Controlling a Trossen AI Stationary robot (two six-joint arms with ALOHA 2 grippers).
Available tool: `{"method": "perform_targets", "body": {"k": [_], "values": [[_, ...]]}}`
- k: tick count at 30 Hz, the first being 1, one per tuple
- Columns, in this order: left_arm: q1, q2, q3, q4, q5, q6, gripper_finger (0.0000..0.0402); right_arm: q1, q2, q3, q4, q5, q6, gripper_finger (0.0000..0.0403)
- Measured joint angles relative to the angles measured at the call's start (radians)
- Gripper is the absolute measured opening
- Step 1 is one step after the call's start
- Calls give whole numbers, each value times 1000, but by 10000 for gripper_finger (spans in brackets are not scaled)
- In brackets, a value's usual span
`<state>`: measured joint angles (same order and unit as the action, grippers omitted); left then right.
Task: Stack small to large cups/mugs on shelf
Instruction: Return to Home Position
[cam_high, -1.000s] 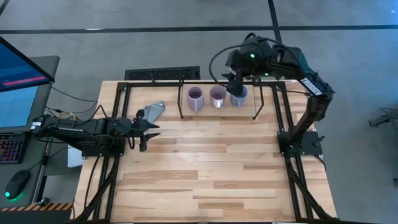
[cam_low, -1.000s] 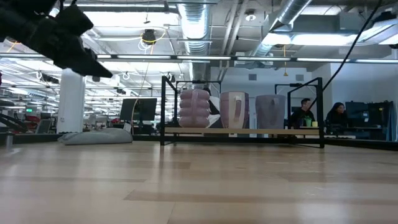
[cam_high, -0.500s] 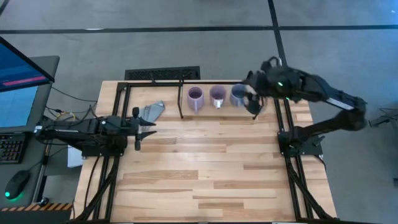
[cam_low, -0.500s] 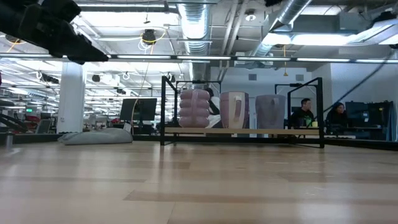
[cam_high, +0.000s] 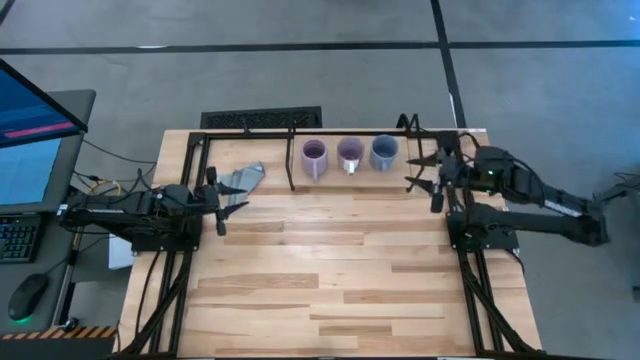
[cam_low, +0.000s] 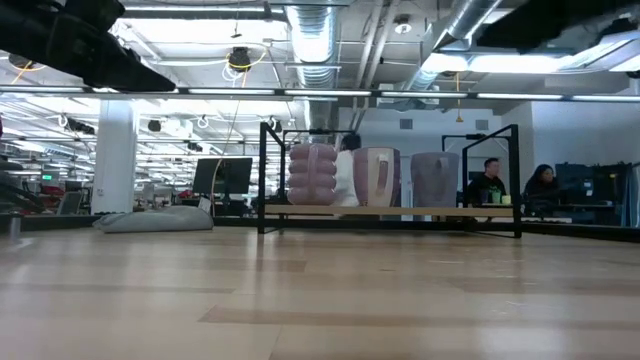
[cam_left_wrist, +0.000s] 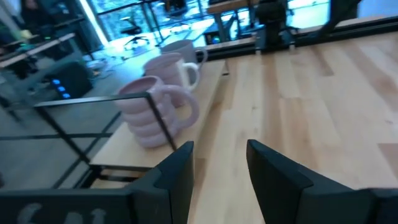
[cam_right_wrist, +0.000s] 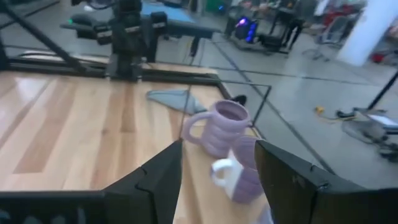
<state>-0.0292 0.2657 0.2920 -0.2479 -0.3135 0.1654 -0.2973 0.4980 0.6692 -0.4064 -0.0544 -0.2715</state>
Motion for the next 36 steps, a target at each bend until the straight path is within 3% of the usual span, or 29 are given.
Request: {"method": "perform_targets", "body": {"k": [8,15,23,30,36], "values": [[1,0,0,15,-139,37,139,-136,-264,-85,-6,0,-49,221],[44,0,0,15,-145,72,139,-246,-410,-136,-51,0,-68,221],[187,0,0,71,-143,127,139,-273,-477,-139,-40,17,-11,221],[323,0,0,73,-55,119,139,-276,-482,-203,19,202,57,221],[420,-18,-2,105,-21,104,139,-275,-495,-293,111,218,51,221]]}}
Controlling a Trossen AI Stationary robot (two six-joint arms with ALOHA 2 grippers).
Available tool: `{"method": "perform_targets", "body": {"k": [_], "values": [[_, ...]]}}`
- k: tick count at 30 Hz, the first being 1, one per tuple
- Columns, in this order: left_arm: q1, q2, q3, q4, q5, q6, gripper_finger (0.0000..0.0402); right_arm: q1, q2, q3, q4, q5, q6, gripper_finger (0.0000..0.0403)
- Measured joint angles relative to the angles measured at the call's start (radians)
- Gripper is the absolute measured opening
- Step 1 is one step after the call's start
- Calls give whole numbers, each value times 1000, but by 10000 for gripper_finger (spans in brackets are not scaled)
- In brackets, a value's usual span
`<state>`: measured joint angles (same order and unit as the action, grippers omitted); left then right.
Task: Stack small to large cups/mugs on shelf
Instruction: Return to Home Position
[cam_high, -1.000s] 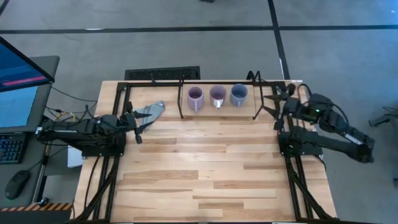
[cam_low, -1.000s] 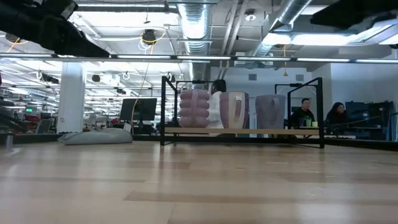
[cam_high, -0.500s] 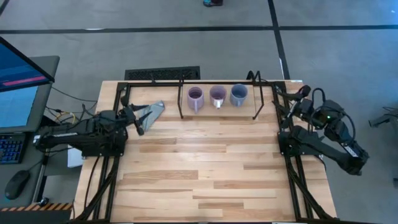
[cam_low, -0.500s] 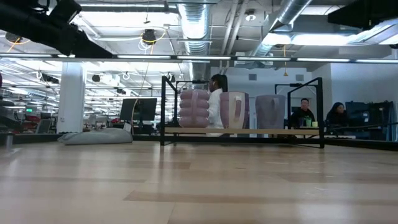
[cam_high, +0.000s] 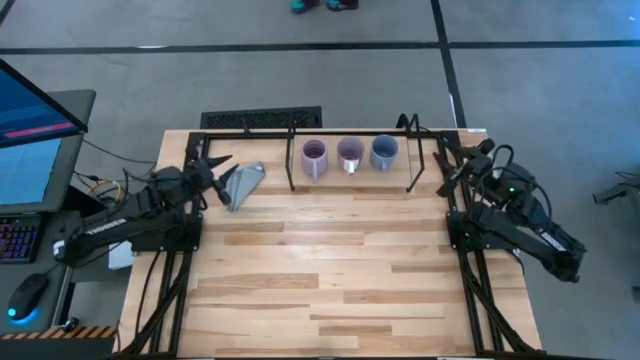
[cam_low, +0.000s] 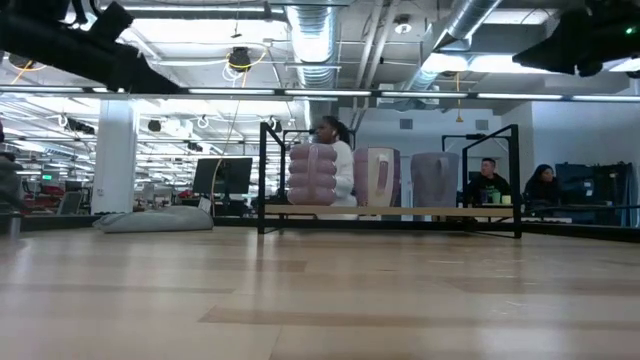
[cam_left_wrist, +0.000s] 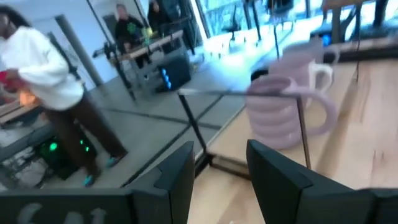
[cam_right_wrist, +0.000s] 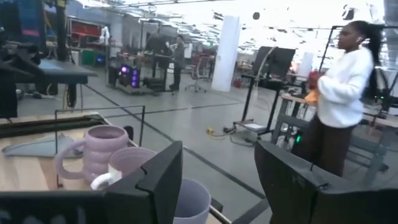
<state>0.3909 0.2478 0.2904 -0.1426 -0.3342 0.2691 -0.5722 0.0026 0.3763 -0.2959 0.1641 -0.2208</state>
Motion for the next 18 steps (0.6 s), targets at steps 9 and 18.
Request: {"method": "perform_targets", "body": {"k": [9,18], "values": [[131,-113,-212,293,88,29,139,-1,0,-64,76,1,-5,221],[201,-208,-273,265,147,6,139,-24,0,-126,107,-3,-10,221]]}}
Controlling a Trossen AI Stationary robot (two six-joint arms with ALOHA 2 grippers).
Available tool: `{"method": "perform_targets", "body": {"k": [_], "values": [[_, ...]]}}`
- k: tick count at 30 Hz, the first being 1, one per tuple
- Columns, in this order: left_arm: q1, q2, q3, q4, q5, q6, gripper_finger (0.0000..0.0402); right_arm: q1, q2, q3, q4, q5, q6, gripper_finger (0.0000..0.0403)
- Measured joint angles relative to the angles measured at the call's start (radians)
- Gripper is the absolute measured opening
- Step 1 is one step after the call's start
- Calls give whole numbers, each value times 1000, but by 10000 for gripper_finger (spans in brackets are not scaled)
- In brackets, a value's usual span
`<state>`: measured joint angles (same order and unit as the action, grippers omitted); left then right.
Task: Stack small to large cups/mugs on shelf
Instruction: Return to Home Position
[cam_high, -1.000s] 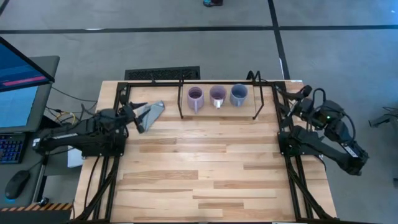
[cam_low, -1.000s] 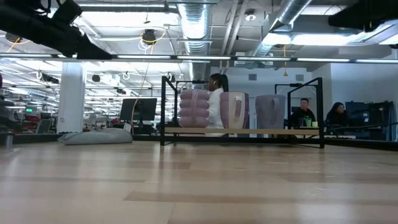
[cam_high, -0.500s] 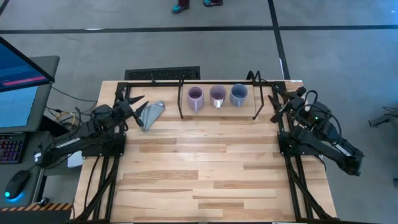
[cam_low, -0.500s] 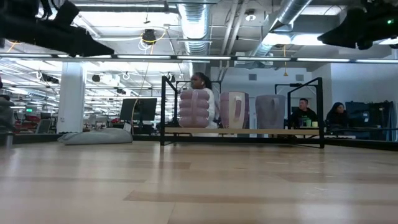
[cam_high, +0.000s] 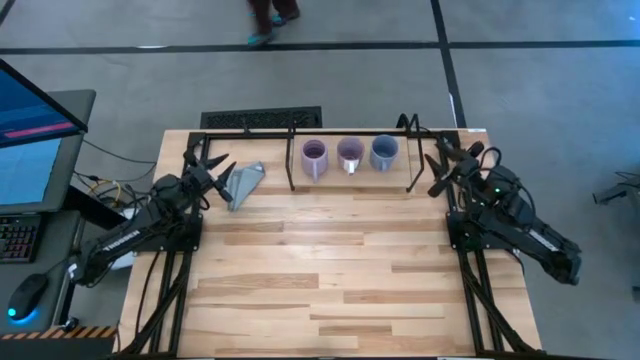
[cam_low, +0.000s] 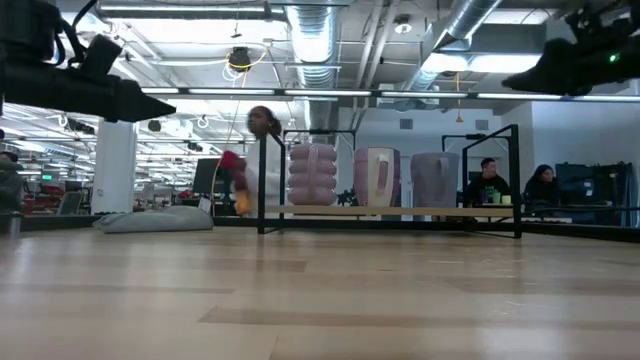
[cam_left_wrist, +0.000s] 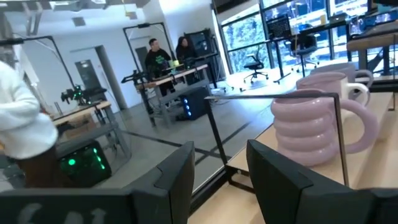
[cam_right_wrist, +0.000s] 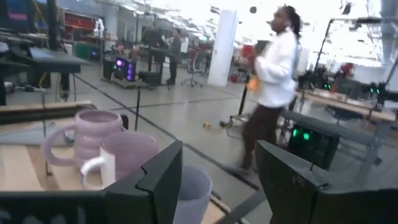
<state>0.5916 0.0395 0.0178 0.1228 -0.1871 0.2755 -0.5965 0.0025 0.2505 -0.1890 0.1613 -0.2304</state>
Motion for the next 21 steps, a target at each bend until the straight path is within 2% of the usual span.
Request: {"method": "perform_targets", "body": {"k": [5,12,15,21], "values": [[9,-32,-6,-63,2,-11,139,-41,0,-46,10,-3,34,221],[9,-34,-7,-67,31,-11,139,-128,0,-94,26,-8,91,221],[9,-34,-7,-69,43,-11,139,-170,0,-95,24,-57,89,221],[8,-33,-7,-71,47,-19,139,-308,0,-95,12,-64,76,221]]}}
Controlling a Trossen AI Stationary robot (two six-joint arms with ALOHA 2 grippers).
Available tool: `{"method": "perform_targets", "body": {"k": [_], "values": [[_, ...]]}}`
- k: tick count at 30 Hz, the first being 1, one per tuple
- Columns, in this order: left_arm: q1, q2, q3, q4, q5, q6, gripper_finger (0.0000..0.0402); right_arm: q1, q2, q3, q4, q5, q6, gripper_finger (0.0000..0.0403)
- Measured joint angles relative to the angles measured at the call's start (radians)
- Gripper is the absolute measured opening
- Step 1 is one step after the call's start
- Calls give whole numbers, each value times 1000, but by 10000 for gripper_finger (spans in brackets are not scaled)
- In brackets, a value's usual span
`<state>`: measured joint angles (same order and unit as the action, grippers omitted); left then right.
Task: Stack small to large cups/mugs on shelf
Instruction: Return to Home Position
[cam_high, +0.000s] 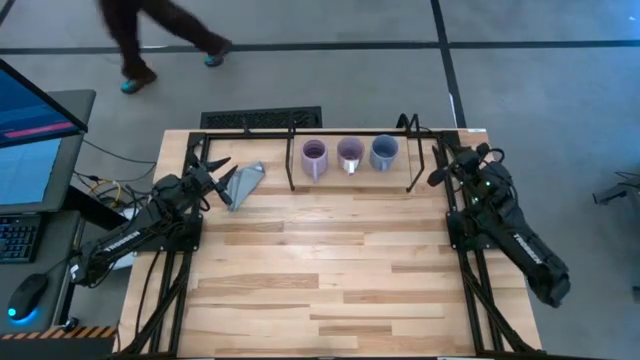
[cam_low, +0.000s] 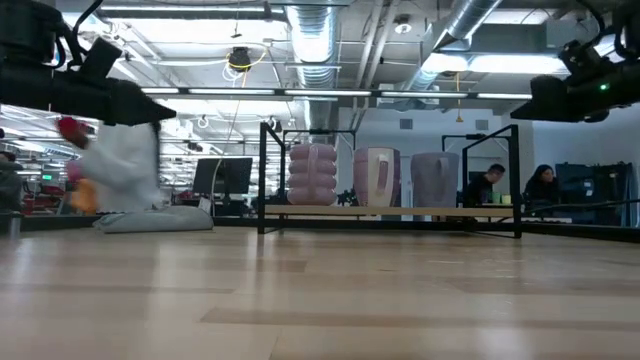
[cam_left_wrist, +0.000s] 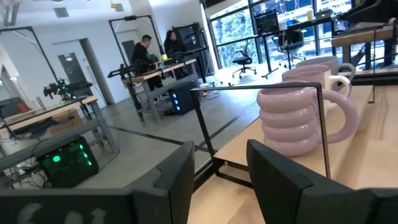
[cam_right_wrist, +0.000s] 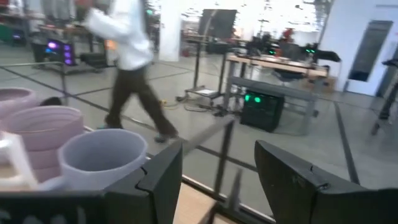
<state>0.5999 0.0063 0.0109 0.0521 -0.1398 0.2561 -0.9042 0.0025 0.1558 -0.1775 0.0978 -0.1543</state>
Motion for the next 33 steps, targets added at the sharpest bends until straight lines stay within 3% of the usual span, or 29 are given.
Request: {"method": "perform_targets", "body": {"k": [9,15,19,33], "values": [[0,0,-1,-1,3,-5,139,-256,0,-3,-41,-200,32,221],[0,0,-1,-4,15,-11,139,-353,0,-98,102,-306,123,221],[0,0,-1,-8,38,-27,139,-369,4,-149,232,-307,160,221],[0,0,-2,-17,81,-48,139,-366,5,-149,220,-277,162,221]]}}
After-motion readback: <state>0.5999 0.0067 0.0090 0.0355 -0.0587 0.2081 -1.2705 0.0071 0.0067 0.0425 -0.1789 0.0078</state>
